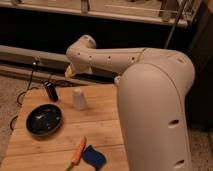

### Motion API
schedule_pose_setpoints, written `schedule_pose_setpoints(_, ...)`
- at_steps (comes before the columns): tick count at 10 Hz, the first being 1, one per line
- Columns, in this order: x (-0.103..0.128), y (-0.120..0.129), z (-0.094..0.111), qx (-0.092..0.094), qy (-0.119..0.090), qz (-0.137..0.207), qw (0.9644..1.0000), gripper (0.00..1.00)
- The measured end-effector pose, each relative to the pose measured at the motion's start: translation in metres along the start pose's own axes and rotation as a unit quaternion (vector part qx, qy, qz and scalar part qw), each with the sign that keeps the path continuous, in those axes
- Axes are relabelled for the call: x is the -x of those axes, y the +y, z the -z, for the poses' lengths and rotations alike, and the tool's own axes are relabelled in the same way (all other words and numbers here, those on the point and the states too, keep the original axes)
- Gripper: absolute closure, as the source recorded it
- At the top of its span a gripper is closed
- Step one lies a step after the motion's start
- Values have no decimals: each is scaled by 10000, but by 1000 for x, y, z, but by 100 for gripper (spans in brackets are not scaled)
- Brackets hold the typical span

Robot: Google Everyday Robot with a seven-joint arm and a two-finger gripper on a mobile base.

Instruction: Place the pepper on the white sponge

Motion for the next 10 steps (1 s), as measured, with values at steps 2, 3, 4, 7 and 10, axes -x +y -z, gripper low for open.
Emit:
schedule_pose_setpoints(2, -17, 7, 6, 26, 113, 94, 9999, 20)
schedule_pose_setpoints(3, -33, 13, 10, 60, 221, 162, 9996, 20)
schedule_pose_setpoints(4, -67, 20, 18, 99, 431, 263, 9987, 20)
schedule_pose_setpoints(7, -157, 35, 44, 96, 931, 380, 9949, 20)
schedule_pose_setpoints(10, -237, 81, 41, 370, 1439, 391, 9881, 20)
